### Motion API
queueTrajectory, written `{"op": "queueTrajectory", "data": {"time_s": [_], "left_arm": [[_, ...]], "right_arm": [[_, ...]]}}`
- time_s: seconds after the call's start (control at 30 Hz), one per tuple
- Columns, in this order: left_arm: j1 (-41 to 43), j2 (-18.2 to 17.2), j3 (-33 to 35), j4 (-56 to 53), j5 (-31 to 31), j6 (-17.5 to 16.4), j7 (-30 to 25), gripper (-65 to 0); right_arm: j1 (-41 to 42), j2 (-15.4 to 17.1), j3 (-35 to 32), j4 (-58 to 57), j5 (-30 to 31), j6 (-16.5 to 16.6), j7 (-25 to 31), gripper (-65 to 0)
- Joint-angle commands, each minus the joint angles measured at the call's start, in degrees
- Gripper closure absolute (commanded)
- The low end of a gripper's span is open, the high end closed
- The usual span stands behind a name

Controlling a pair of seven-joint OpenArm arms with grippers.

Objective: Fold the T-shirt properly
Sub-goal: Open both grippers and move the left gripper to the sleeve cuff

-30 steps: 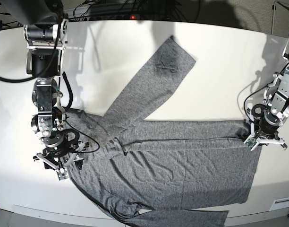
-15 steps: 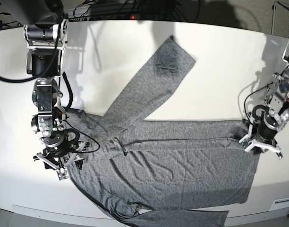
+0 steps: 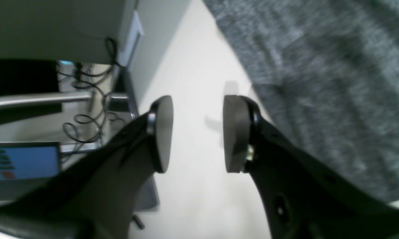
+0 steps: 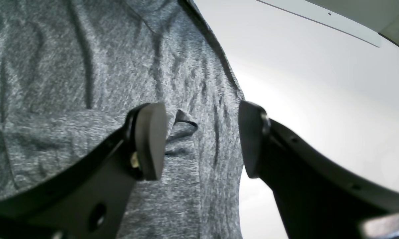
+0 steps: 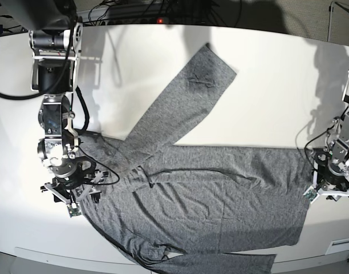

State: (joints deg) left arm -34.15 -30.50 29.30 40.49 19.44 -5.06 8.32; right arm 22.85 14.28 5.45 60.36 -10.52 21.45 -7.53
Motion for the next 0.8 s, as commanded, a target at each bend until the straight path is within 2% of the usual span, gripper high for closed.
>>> {"op": "queueTrajectory", "data": {"time_s": [0.0, 0.17, 0.3, 0.37, 0.43, 0.53, 0.57, 0.63, 0.77], "left_arm": [[-1.68, -0.59, -0.37, 0.74, -1.92, 1.07, 0.15, -24.1], [-1.7, 0.15, -0.37, 6.14, -13.14, 1.22, 6.38, -24.1], [-1.7, 0.17, -0.37, 15.85, -26.4, 1.03, 12.7, -24.1], [-1.68, 0.2, -0.37, 20.17, -30.71, 0.96, 15.13, -24.1], [-1.05, 0.13, -0.37, 24.92, -31.01, 0.96, 18.93, -24.1], [2.08, -0.2, -0.37, 33.73, -30.86, 0.96, 25.97, -24.1], [3.76, -0.35, -0.37, 36.94, -30.86, 0.94, 27.47, -24.1], [8.37, -0.92, -0.37, 43.65, -30.75, 0.92, 29.29, -24.1], [20.13, -1.07, -0.37, 56.35, -26.64, 0.98, 29.66, -24.1]], "right_arm": [[1.75, 0.63, 0.15, 1.01, 0.39, -0.35, 1.49, -34.6], [1.75, 0.66, 0.17, 1.01, 4.81, -0.33, 1.38, -34.6], [1.73, 0.66, 0.17, 1.01, 4.81, -0.28, -2.82, -34.5], [1.73, 0.79, 0.17, 1.03, 5.14, 0.98, -4.39, -34.5], [1.57, 1.49, 0.17, 1.27, 6.67, 5.2, -5.9, -34.5], [-0.17, 3.78, 0.15, 4.42, 6.73, 14.16, -7.23, -34.5], [-1.29, 4.68, 0.17, 6.29, 6.97, 15.87, -7.3, -34.5], [-4.02, 6.51, 0.2, 10.91, 8.59, 16.13, -8.2, -34.5], [-8.7, 9.99, 1.05, 19.32, 9.46, 14.8, -11.65, -34.5]]}}
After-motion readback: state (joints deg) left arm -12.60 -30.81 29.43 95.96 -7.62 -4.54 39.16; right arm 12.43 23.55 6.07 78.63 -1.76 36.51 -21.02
